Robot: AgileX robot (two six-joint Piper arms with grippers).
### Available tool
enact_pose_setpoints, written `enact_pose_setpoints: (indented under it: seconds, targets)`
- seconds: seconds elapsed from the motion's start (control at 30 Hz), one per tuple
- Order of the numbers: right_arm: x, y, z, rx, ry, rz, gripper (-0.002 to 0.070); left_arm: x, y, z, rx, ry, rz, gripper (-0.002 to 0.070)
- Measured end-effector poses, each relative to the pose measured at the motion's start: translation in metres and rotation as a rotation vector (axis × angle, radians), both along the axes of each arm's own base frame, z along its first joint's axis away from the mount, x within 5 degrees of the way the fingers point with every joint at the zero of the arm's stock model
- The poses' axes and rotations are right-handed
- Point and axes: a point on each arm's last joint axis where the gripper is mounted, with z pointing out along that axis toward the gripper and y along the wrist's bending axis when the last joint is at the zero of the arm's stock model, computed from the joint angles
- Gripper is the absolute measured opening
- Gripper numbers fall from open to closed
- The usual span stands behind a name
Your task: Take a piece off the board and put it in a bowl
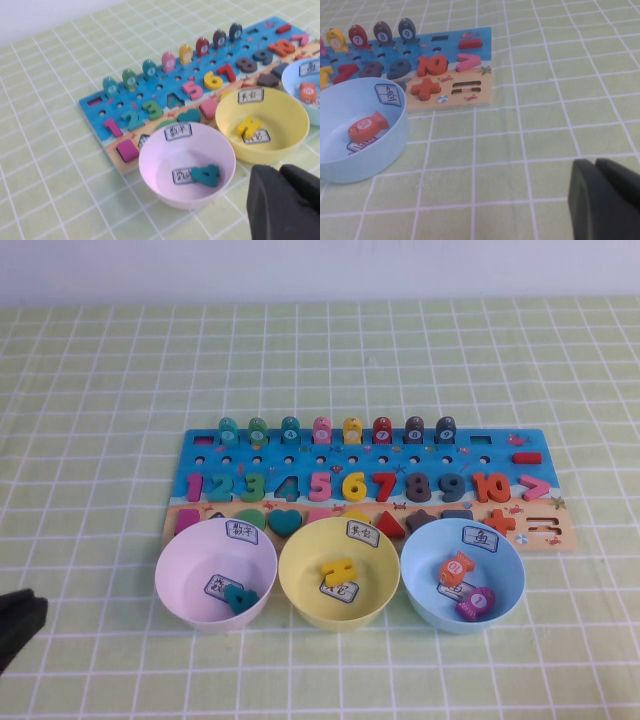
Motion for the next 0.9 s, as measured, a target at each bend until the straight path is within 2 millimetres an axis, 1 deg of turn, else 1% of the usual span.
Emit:
enact_pose_setpoints:
  seconds: [0.17,0.27,0.37,0.47,0.6,0.67,0.73,0.83,0.9]
  targets:
    - [0.000,0.000,0.000,0.000,0.000,0.000,-0.0019,-0.002,0.001,-0.005,0.022,0.046,-0.002,-0.0001]
    - [0.000,0.000,0.000,0.000,0.000,0.000,-0.0019,-0.003,0.003,-0.014,0.029,0.038,0.013,-0.0001]
    - [0.000,0.000,0.000,0.000,0.000,0.000,-0.0019,-0.005,0.008,-0.036,0.020,-0.010,0.057,-0.0001]
    - [0.000,0.000,0.000,0.000,0.000,0.000,-0.0019,-0.007,0.014,-0.061,0.001,-0.098,0.124,-0.0001]
    - [0.000,0.000,0.000,0.000,0.000,0.000,-0.0019,-0.014,0.023,-0.093,-0.038,-0.196,0.223,-0.0001]
    - [0.000,0.000,0.000,0.000,0.000,0.000,-0.0019,-0.017,0.026,-0.109,-0.055,-0.212,0.275,-0.0001]
    - [0.000,0.000,0.000,0.002,0.000,0.000,-0.0019,-0.016,0.028,-0.124,-0.057,-0.197,0.328,-0.0001]
    - [0.000,0.000,0.000,0.002,0.000,0.000,-0.0019,-0.014,0.031,-0.139,-0.050,-0.171,0.396,-0.0002]
    - [0.000,0.000,0.000,0.002,0.000,0.000,-0.0019,-0.012,0.032,-0.146,-0.054,-0.163,0.426,-0.0002]
